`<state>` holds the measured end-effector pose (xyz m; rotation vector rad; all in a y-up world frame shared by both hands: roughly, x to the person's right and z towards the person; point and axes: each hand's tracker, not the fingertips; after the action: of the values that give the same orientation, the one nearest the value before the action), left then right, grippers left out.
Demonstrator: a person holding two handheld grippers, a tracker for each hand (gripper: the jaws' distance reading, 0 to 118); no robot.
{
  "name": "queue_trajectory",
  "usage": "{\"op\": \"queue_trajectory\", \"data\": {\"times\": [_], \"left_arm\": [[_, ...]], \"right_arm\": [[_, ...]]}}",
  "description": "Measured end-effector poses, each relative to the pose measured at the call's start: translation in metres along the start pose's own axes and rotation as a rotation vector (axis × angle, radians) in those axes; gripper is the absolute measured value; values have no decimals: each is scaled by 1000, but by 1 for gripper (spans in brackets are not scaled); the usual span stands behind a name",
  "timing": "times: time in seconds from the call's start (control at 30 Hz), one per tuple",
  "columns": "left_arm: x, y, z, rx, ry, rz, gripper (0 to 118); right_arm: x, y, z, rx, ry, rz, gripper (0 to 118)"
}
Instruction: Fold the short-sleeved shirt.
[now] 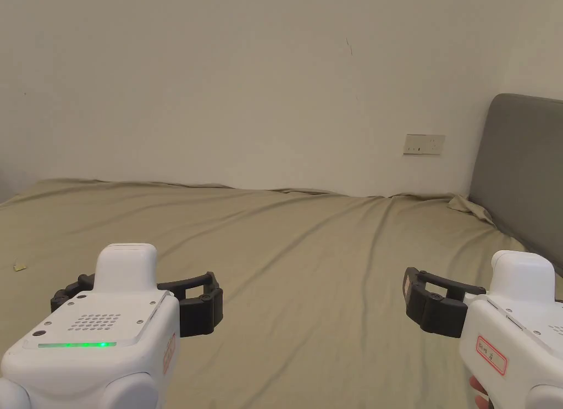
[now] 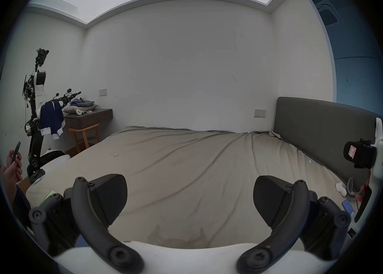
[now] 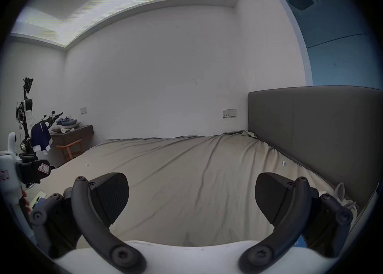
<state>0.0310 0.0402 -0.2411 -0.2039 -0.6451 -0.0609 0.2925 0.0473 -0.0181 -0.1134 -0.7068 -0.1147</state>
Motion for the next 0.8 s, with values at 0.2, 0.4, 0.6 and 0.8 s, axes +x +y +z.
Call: {"op": "queue_trajectory", "data": {"times": [0.2,0.4,0.6,0.8], "left_arm": [[0,-1,0,-13,2,14,118],[0,-1,3,-7,-2,7,118],[-2,2,6,6,7,7,118],[-5,5,7,10,15,8,118]], "right_arm": [[1,2,4,12,3,-7,118],[1,6,8,21,-5,-8,118],[-1,8,10,28,1,4,118],[-2,7,10,26,1,5,118]]}}
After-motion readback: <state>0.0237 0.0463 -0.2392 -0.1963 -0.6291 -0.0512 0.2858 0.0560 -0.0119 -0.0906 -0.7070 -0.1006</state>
